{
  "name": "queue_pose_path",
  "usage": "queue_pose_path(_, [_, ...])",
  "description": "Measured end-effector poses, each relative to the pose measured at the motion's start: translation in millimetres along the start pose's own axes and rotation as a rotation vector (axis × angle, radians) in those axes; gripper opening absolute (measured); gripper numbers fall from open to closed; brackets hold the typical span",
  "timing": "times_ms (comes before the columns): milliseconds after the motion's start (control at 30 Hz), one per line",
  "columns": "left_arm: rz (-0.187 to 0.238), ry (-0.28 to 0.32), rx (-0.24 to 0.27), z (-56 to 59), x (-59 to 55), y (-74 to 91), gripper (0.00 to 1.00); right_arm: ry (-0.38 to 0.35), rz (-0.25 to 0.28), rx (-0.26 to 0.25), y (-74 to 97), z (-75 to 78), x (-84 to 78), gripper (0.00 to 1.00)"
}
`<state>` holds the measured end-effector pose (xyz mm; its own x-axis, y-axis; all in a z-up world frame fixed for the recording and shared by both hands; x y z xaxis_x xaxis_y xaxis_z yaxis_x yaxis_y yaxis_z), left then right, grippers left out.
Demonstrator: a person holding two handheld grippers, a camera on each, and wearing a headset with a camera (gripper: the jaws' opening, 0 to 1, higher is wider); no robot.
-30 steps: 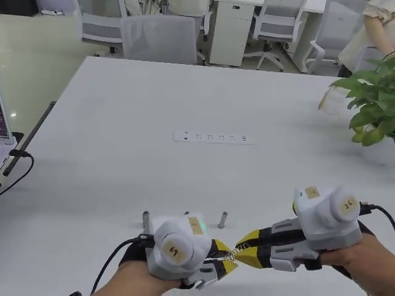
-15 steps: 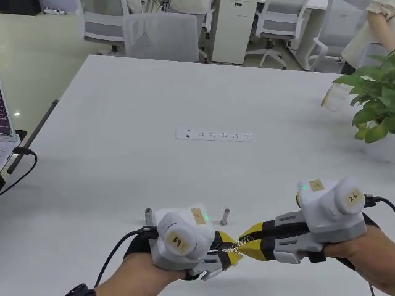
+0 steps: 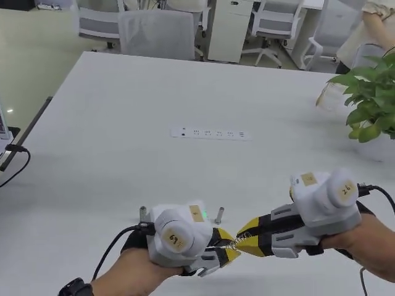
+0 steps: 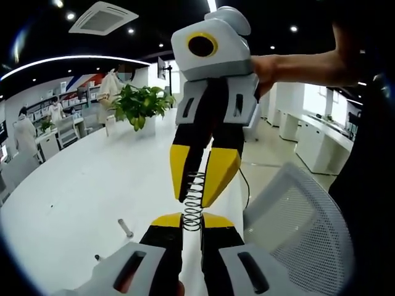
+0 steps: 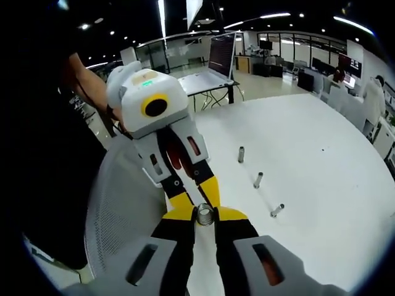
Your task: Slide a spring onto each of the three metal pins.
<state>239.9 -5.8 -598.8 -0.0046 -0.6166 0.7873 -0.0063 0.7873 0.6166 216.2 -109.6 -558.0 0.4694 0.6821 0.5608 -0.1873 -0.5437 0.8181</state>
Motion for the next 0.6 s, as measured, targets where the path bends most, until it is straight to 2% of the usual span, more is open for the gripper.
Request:
queue_pose_path(67, [0.011, 0.003, -0.004, 0.0, 2.7, 0.6, 0.02, 0.028, -0.032, -0.006, 0.8, 0.4, -0.4, 0.1])
queue_pose_path(233, [0.024, -0.004, -0.012, 1.3, 6.8, 1.4, 0.02, 0.069, -0.063, -0.006, 1.1, -1.1, 2.0, 0.11])
queue_pose_path(600, [0.018, -0.021, -0.032, 4.9, 7.0, 2.7, 0.02, 0.171, -0.141, 0.008, 1.6, -2.8, 8.2, 0.13])
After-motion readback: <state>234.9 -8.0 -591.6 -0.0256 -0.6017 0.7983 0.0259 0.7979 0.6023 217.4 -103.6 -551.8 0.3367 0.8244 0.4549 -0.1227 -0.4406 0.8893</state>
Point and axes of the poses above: the centre of the closed fingertips' face, and the gripper's own axes: y roughly backward along the fingers, z roughly to its right, x roughly out of its top, the point moved 8 cm from there along y, roughly backward along the fingers, and after that the axes turned 12 degrees about -z, right-handed, at the moved point
